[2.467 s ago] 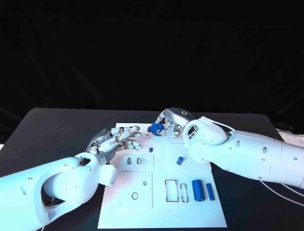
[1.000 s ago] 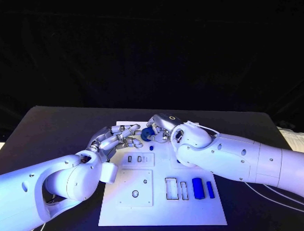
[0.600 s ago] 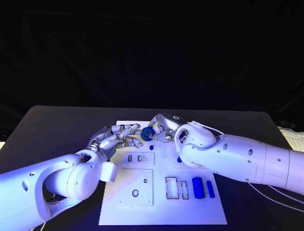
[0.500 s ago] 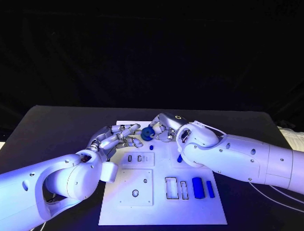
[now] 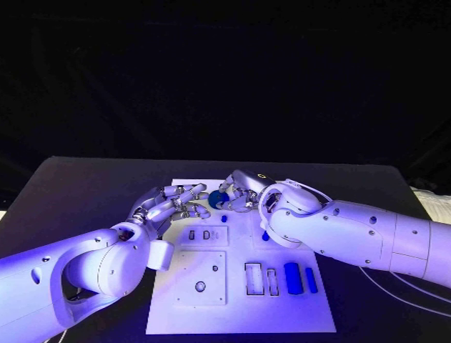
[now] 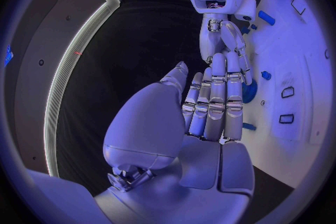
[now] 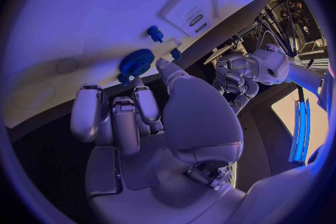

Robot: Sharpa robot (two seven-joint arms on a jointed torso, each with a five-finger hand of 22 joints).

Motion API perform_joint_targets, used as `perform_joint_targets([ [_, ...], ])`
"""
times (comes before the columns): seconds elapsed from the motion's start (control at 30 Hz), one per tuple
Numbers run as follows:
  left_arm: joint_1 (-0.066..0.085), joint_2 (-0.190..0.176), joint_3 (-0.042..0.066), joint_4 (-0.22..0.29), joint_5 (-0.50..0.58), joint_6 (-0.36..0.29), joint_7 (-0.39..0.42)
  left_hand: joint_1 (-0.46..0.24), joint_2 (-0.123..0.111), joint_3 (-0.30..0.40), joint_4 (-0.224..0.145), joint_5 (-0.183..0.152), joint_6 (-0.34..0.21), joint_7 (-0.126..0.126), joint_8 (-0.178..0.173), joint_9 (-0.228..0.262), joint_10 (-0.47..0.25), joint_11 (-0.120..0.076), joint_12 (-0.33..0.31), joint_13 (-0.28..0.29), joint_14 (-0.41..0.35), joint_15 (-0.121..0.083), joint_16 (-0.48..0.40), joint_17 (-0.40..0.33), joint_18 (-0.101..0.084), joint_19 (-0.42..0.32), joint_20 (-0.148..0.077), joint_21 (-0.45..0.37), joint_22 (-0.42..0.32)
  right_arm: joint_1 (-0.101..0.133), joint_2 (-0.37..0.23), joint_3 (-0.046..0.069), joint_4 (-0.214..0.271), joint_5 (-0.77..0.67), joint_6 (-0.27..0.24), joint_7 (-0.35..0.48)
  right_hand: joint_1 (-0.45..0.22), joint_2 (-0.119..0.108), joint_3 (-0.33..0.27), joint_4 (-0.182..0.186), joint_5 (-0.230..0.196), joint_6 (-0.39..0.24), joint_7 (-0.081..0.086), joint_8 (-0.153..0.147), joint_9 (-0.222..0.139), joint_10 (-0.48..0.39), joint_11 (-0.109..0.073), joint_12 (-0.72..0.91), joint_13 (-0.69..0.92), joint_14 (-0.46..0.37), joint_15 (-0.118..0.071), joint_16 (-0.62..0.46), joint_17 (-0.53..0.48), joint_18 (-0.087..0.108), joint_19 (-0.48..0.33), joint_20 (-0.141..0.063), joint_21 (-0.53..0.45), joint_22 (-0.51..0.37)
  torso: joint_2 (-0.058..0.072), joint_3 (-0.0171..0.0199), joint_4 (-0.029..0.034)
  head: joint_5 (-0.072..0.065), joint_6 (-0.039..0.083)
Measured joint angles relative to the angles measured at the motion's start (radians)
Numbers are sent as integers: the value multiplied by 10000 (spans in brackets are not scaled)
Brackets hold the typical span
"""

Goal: Assemble the parts on the task board

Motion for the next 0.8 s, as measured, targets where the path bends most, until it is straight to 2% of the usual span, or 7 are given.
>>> perform_joint_targets([
  [0.27,3,9,0,0,0,0,-6,0,0,0,0,0,0,0,0,0,0,0,0,0,0,0,0,-1,0,0,0,0,0,32,226,24,-345,123,79,-8,3,3,-28,-28,0,-31,31,-39,13,0,0,-1,-1,0,0,0,-1,0,0,0,0,12,0,-11,3,-12,-11],
  [0.37,3,9,0,4,0,0,-9,0,0,-2,-2,0,0,0,0,0,0,0,0,1,0,0,0,0,0,0,0,0,-1,30,254,20,-412,123,68,-12,113,113,-56,-55,40,-118,116,-155,-90,0,0,-1,-2,0,0,0,-1,0,0,0,0,11,-1,-12,6,-19,-15],
  [0.43,3,8,0,4,0,1,-10,0,0,3,-60,0,0,0,0,0,0,0,0,-8,0,0,0,11,0,0,0,0,8,12,232,2,-423,116,26,-19,152,146,-29,-97,80,-123,120,-111,-52,-1,0,-1,7,0,0,0,-1,0,1,0,0,20,0,-12,7,-18,-15],
  [0.53,2,3,0,4,0,1,-14,0,0,3,-60,0,0,0,0,0,0,0,0,-8,0,0,0,11,0,0,0,0,8,-17,98,-8,-307,105,-236,48,351,181,45,-210,233,-65,64,-96,-24,105,-13,166,133,0,0,0,-1,1,80,4,63,135,-2,-7,6,-12,-6],
  [0.63,1,-12,0,-3,0,2,-17,0,0,3,-60,0,0,0,0,0,0,0,0,-8,0,0,0,11,0,0,0,0,8,-21,-120,-8,-129,153,-742,407,464,223,100,-264,288,-65,63,-96,-24,116,-24,169,154,0,0,0,-1,0,81,3,63,139,-3,0,-3,0,23],
  [0.73,1,-42,0,-43,1,3,-20,0,0,3,-60,0,0,0,0,0,0,0,0,-8,0,0,0,11,0,0,0,0,8,-18,-404,-4,-27,476,-1211,1134,543,301,151,-322,288,-65,63,-96,-24,116,-24,169,126,0,0,0,-1,0,80,3,63,44,-8,7,-27,12,56],
  [0.8,1,-58,0,-74,1,3,-21,0,0,3,-60,0,0,0,0,0,0,0,0,-8,0,0,0,10,1,0,0,0,8,-9,-617,-3,38,810,-1397,1643,583,261,125,-348,288,-65,63,-96,-24,116,-24,169,126,0,0,0,-1,0,80,3,63,19,-14,7,-54,16,81],
])
